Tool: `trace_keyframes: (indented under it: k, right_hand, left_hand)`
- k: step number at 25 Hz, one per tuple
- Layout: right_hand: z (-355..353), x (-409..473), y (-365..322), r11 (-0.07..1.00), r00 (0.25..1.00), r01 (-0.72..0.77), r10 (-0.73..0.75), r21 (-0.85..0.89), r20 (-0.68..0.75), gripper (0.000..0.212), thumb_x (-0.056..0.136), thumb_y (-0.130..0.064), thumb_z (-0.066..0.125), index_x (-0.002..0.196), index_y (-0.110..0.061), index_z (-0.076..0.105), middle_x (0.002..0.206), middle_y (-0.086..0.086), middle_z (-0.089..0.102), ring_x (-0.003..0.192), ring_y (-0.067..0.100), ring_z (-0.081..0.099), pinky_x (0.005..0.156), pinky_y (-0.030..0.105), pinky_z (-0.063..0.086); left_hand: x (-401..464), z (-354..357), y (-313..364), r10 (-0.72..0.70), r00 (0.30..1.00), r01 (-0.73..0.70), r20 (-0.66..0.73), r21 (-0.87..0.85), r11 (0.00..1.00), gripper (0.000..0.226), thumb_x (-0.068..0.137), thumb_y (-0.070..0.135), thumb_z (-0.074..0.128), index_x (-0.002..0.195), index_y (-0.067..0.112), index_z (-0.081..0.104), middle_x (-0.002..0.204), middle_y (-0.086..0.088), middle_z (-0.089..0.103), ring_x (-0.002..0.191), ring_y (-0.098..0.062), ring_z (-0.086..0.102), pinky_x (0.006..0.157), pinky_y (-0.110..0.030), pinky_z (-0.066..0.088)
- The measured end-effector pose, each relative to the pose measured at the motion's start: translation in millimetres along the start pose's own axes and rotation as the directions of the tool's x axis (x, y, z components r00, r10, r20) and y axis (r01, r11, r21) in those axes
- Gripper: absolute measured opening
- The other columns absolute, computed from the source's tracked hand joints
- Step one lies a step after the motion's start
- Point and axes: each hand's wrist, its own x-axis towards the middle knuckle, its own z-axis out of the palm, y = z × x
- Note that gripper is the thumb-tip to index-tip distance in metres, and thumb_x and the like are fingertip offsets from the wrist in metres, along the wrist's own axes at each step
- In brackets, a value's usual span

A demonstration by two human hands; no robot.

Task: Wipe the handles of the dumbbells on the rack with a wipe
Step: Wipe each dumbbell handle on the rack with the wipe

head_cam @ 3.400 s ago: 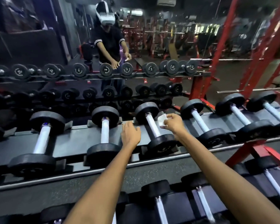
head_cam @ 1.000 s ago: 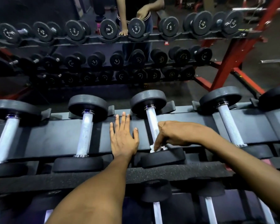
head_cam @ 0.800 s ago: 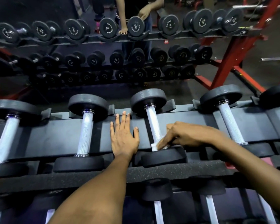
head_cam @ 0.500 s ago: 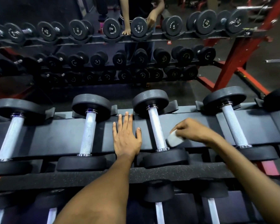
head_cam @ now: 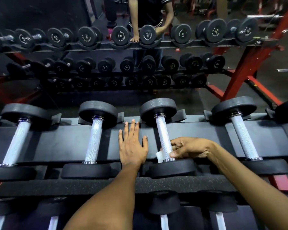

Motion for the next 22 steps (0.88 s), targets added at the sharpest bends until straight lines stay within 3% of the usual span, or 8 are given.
trace_keyframes:
  k: [3, 6, 8, 10, 15, 19, 20, 22]
  right_hand:
    - [-10.9, 0.4, -35.5, 0.977, 0.954, 0.082, -0.02, 0.197, -0.298, 0.009, 0.085, 0.004, 0.059, 0.089, -0.002, 0.064, 0.085, 0.007, 0.071, 0.072, 0.012, 0.068, 0.068, 0.024, 0.057]
    - [-10.4, 9.5, -59.2, 0.907, 0.832, 0.274, -0.057, 0.319, -0.552, 0.017, 0.089, 0.012, 0.047, 0.085, 0.0, 0.06, 0.091, 0.011, 0.064, 0.072, 0.01, 0.067, 0.066, 0.022, 0.058]
    - [-2.7, 1.4, -46.5, 0.963, 0.925, 0.098, 0.005, 0.252, -0.379, 0.019, 0.088, 0.011, 0.049, 0.097, 0.004, 0.063, 0.096, 0.013, 0.065, 0.082, 0.017, 0.064, 0.065, 0.025, 0.058]
    - [6.9, -15.4, -34.6, 0.991, 0.978, -0.109, 0.121, 0.08, -0.168, 0.022, 0.086, 0.012, 0.05, 0.089, -0.001, 0.068, 0.084, 0.009, 0.07, 0.078, 0.02, 0.065, 0.063, 0.028, 0.056]
    - [3.5, 0.2, -72.4, 0.926, 0.825, 0.227, -0.018, 0.303, -0.565, 0.021, 0.089, 0.015, 0.043, 0.08, 0.001, 0.057, 0.066, 0.007, 0.068, 0.059, 0.009, 0.066, 0.06, 0.025, 0.059]
    - [13.4, -29.5, -49.7, 0.994, 0.95, -0.108, 0.11, 0.024, -0.292, 0.009, 0.086, 0.012, 0.052, 0.088, 0.01, 0.061, 0.077, 0.019, 0.064, 0.066, 0.02, 0.067, 0.061, 0.025, 0.057]
    - [13.2, -27.6, -55.4, 0.994, 0.926, -0.099, 0.074, -0.051, -0.371, 0.009, 0.085, 0.012, 0.054, 0.082, 0.008, 0.061, 0.072, 0.02, 0.061, 0.06, 0.021, 0.064, 0.056, 0.023, 0.055]
    - [14.3, -13.7, -74.6, 0.985, 0.696, 0.059, -0.158, -0.164, -0.7, 0.018, 0.082, 0.008, 0.058, 0.068, -0.004, 0.06, 0.067, 0.016, 0.057, 0.057, 0.02, 0.055, 0.056, 0.026, 0.049]
  left_hand:
    - [1.2, -1.4, -0.4, 0.004, 1.0, -0.004, -0.008, -0.008, 1.0, 0.074, 0.087, 0.051, 0.008, 0.155, 0.024, 0.014, 0.162, 0.008, 0.005, 0.149, -0.01, -0.008, 0.121, -0.036, -0.007]
    - [-0.3, -1.5, 1.1, 0.003, 1.0, -0.003, -0.008, -0.015, 1.0, 0.075, 0.086, 0.052, 0.007, 0.155, 0.024, 0.014, 0.162, 0.008, 0.006, 0.149, -0.011, -0.008, 0.121, -0.036, -0.007]
    - [-0.8, -2.0, 0.9, 0.0, 1.0, 0.0, -0.012, -0.019, 1.0, 0.074, 0.086, 0.052, 0.008, 0.155, 0.024, 0.015, 0.162, 0.008, 0.007, 0.149, -0.011, -0.007, 0.122, -0.037, -0.006]
    - [-0.5, -2.3, 0.3, -0.002, 1.0, 0.002, -0.007, -0.011, 1.0, 0.074, 0.086, 0.052, 0.008, 0.155, 0.024, 0.014, 0.162, 0.008, 0.006, 0.149, -0.011, -0.007, 0.122, -0.037, -0.005]
    - [-0.6, -3.1, 1.1, -0.008, 1.0, 0.008, -0.006, -0.014, 1.0, 0.07, 0.089, 0.049, 0.014, 0.155, 0.024, 0.015, 0.162, 0.008, 0.007, 0.149, -0.011, -0.008, 0.122, -0.037, -0.005]
    - [-1.0, -4.4, 1.2, -0.012, 1.0, 0.012, 0.001, -0.023, 1.0, 0.068, 0.091, 0.046, 0.022, 0.155, 0.024, 0.015, 0.162, 0.008, 0.008, 0.149, -0.01, -0.008, 0.121, -0.035, -0.009]
    - [0.0, -4.8, 1.8, -0.01, 1.0, 0.01, -0.001, -0.02, 1.0, 0.068, 0.091, 0.046, 0.022, 0.155, 0.024, 0.015, 0.162, 0.008, 0.008, 0.149, -0.01, -0.007, 0.121, -0.034, -0.009]
    - [0.7, -5.8, 1.8, -0.006, 1.0, 0.006, 0.0, -0.013, 1.0, 0.068, 0.091, 0.046, 0.021, 0.155, 0.023, 0.015, 0.162, 0.008, 0.008, 0.149, -0.01, -0.007, 0.12, -0.034, -0.01]
